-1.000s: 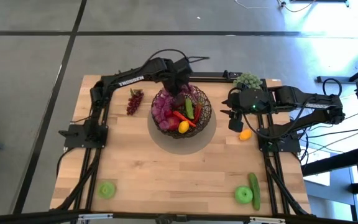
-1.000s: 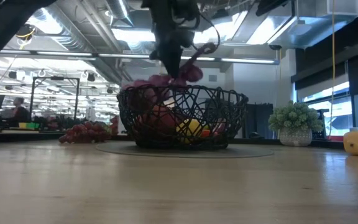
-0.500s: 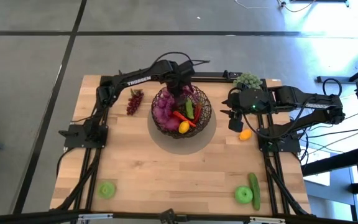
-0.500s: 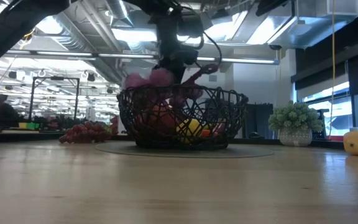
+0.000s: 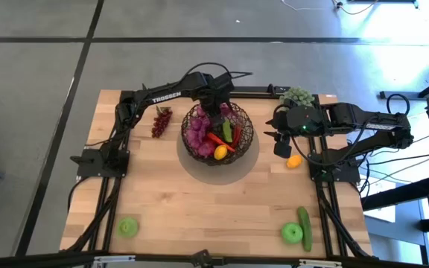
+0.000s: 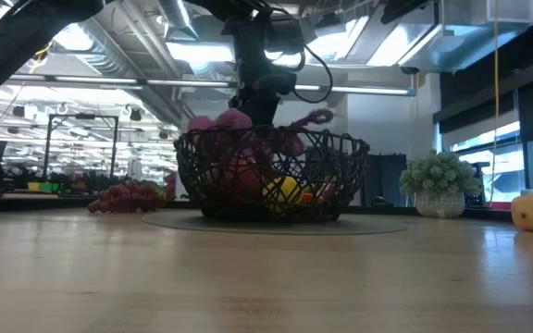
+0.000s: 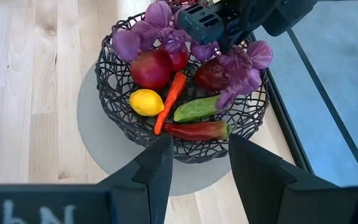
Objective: Build produce basket
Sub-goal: Put the garlics into the wire basket, then put the lemon into the wire basket
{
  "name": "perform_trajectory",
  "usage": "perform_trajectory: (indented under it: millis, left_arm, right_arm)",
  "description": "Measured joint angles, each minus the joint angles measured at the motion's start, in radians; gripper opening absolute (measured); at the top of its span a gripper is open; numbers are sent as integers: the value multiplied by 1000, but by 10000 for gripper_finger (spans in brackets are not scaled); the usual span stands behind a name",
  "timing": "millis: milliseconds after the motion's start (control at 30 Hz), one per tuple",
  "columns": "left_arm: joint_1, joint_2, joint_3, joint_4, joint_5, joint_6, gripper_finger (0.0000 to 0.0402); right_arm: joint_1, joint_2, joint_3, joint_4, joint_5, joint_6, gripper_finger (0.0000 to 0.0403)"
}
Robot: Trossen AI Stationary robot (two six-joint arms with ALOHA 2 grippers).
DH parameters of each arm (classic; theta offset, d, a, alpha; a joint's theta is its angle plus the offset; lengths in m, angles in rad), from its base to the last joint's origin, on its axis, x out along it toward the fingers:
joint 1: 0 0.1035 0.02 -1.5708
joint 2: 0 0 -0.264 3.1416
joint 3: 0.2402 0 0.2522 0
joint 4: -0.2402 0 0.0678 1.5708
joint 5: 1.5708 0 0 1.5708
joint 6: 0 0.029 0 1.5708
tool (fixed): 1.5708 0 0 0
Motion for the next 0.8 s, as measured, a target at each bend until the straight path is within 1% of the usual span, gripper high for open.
perform_trajectory:
  millis: [433,800]
  left_arm:
    - [-7,-19,-1,-54,-13,-8,110]
    - [-21,-115,0,-64,-57,-9,110]
  right_arm:
    - [0,0,0,0,0,0,155]
    - [0,0,0,0,0,-1,155]
